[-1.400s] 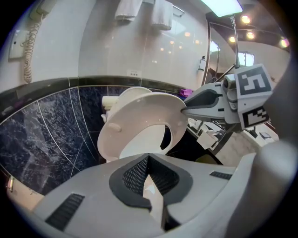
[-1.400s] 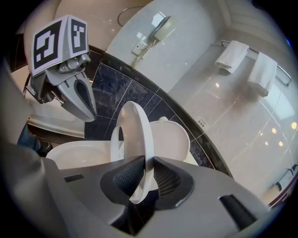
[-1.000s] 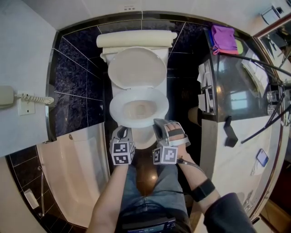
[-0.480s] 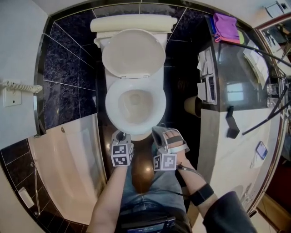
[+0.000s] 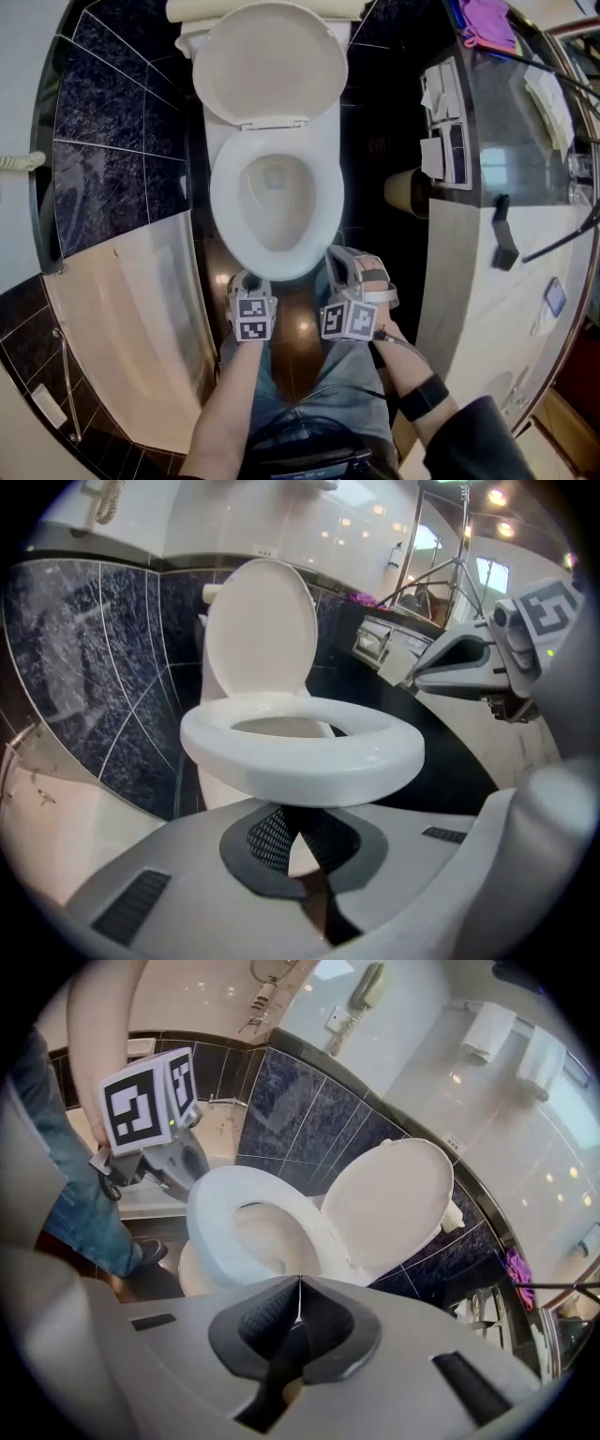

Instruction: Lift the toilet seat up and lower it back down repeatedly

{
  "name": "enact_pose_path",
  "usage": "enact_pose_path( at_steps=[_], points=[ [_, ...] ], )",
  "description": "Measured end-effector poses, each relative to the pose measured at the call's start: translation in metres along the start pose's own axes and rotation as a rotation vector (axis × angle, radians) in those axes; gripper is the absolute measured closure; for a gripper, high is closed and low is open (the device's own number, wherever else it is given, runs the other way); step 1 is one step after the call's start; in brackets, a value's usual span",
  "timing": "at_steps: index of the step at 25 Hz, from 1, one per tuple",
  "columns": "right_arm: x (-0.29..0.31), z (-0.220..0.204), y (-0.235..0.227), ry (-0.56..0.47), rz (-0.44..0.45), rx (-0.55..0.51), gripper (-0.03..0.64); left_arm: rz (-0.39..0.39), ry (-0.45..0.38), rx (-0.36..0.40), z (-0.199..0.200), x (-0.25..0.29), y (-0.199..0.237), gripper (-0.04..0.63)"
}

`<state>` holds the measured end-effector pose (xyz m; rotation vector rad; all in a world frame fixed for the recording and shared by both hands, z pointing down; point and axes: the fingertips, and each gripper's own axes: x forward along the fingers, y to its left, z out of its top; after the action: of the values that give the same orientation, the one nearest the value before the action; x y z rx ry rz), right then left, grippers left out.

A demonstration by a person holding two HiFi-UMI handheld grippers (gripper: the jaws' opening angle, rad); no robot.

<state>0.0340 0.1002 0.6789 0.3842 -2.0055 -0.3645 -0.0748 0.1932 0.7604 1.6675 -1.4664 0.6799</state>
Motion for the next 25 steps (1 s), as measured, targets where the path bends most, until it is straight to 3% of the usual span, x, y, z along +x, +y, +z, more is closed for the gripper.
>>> enact_pose_path(
  at_steps=[12,16,25],
  points=[
    [0.074,-0.028,0.033,0.014,-0.002,0.120,0.597,-0.019,0.103,0.035,-0.108,0.073,-0.002,0.595],
    [0.084,-0.035,0.041,0.019,-0.002,0.134,0.597,-0.003,0.167,0.000,-0.138,0.086,0.005,0.595],
    [0.079,-0.041,0.051,0.055,0.009,0.165,0.597,-0.005,0.145,-0.034,-0.110,0.083,0.011,0.595]
  ],
)
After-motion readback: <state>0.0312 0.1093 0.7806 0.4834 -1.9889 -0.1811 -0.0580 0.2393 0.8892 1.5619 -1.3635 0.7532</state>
